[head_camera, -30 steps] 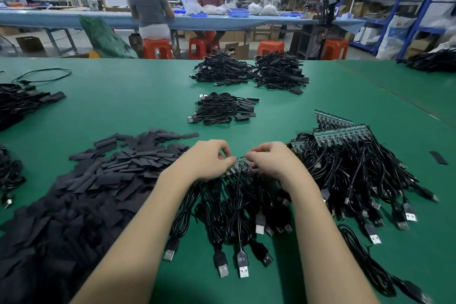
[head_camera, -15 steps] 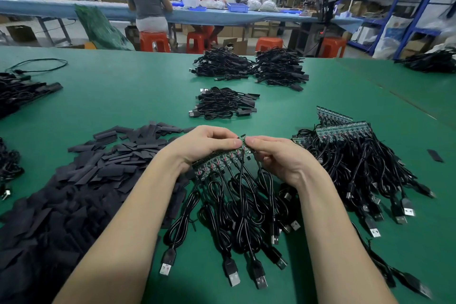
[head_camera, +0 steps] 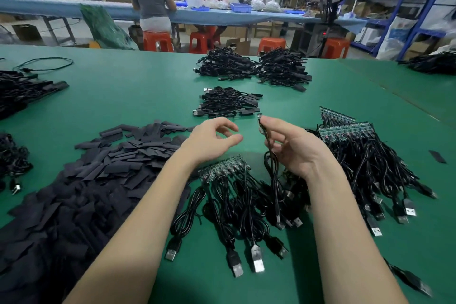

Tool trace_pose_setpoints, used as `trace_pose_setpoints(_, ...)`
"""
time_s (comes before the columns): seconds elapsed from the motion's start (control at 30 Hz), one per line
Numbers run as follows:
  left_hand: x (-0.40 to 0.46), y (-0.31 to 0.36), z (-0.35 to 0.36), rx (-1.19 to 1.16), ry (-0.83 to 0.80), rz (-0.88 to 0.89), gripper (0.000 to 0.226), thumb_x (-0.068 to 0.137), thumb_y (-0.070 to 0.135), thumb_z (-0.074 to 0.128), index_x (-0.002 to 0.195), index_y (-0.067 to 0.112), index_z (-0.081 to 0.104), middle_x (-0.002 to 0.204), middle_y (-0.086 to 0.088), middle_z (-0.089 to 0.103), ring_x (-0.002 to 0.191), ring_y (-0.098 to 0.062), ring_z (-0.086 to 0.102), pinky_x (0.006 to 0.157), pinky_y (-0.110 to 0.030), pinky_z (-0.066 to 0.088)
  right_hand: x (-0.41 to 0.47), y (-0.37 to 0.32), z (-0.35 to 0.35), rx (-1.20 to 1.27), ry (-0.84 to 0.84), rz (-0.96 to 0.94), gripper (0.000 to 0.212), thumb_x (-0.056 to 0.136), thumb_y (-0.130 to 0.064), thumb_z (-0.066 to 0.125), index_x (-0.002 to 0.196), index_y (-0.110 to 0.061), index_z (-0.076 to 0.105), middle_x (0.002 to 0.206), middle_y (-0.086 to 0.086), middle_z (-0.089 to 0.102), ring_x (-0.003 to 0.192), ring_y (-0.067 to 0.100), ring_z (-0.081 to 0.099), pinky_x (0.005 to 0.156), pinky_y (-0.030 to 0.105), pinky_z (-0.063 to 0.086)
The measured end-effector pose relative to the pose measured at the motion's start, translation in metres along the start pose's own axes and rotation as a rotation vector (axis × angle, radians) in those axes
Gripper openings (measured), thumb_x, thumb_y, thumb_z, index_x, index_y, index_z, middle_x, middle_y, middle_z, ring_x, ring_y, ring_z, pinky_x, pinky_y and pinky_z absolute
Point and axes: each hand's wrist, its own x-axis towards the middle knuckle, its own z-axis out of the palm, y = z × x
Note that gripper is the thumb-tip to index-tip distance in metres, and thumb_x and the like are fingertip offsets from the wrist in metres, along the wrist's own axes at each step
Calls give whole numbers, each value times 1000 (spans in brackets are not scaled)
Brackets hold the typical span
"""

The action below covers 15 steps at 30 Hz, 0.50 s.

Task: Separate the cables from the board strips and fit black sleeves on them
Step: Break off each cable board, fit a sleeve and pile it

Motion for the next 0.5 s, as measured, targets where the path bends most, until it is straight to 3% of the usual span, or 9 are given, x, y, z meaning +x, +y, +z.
trace_pose_setpoints(0.07,-3,9,8,-199,86,6,9,95,36,65,100,28,68,100,7,71,87,-7,67,80,-26,52,2,0,5,29,15,-7,16,79,-24,81,63,-27,80,69,-10,68,51,4,51,49,13,39)
trace_pose_setpoints(0.13,-9,20,18,-496,63,-34,10,99,29,61,100,21,67,95,1,73,82,-11,72,72,-25,55,2,1,10,50,42,-6,22,84,-22,79,62,-24,80,65,-10,66,48,2,51,43,12,40)
trace_pose_setpoints(0.23,-22,26,33,-754,45,-62,6,99,21,63,102,16,66,85,6,77,81,-13,74,72,-22,58,2,3,14,33,82,-32,12,85,-21,78,74,-18,77,60,-10,65,46,1,52,44,12,43)
trace_pose_setpoints(0.37,-32,23,50,-849,45,-93,6,98,13,64,103,12,63,91,-1,78,81,-13,73,77,-24,60,-1,3,14,-183,116,-98,11,84,-23,80,91,-15,78,64,-8,68,48,4,56,50,15,48)
trace_pose_setpoints(0.5,-31,21,54,-915,63,-109,5,98,12,63,103,11,60,102,-11,76,86,-18,72,78,-27,59,-5,-4,16,-345,109,-111,14,86,-27,80,91,-14,79,72,-1,71,57,8,64,59,18,55)
